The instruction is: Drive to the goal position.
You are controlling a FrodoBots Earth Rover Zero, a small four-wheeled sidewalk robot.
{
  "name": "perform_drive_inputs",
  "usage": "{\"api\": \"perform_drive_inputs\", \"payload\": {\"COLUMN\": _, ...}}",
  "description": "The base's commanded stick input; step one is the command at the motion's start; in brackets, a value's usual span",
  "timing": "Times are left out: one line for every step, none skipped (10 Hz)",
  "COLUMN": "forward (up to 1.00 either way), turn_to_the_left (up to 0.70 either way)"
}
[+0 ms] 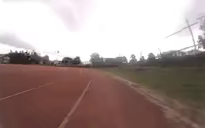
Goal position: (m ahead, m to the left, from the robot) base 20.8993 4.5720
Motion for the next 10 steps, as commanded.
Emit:
{"api": "perform_drive_inputs", "payload": {"forward": 0.7, "turn_to_the_left": 0.0}}
{"api": "perform_drive_inputs", "payload": {"forward": 0.7, "turn_to_the_left": 0.0}}
{"api": "perform_drive_inputs", "payload": {"forward": 0.7, "turn_to_the_left": 0.0}}
{"api": "perform_drive_inputs", "payload": {"forward": 0.7, "turn_to_the_left": 0.0}}
{"api": "perform_drive_inputs", "payload": {"forward": 0.7, "turn_to_the_left": 0.0}}
{"api": "perform_drive_inputs", "payload": {"forward": 0.7, "turn_to_the_left": 0.0}}
{"api": "perform_drive_inputs", "payload": {"forward": 0.7, "turn_to_the_left": 0.0}}
{"api": "perform_drive_inputs", "payload": {"forward": 0.7, "turn_to_the_left": 0.0}}
{"api": "perform_drive_inputs", "payload": {"forward": 0.7, "turn_to_the_left": 0.0}}
{"api": "perform_drive_inputs", "payload": {"forward": 0.7, "turn_to_the_left": 0.0}}
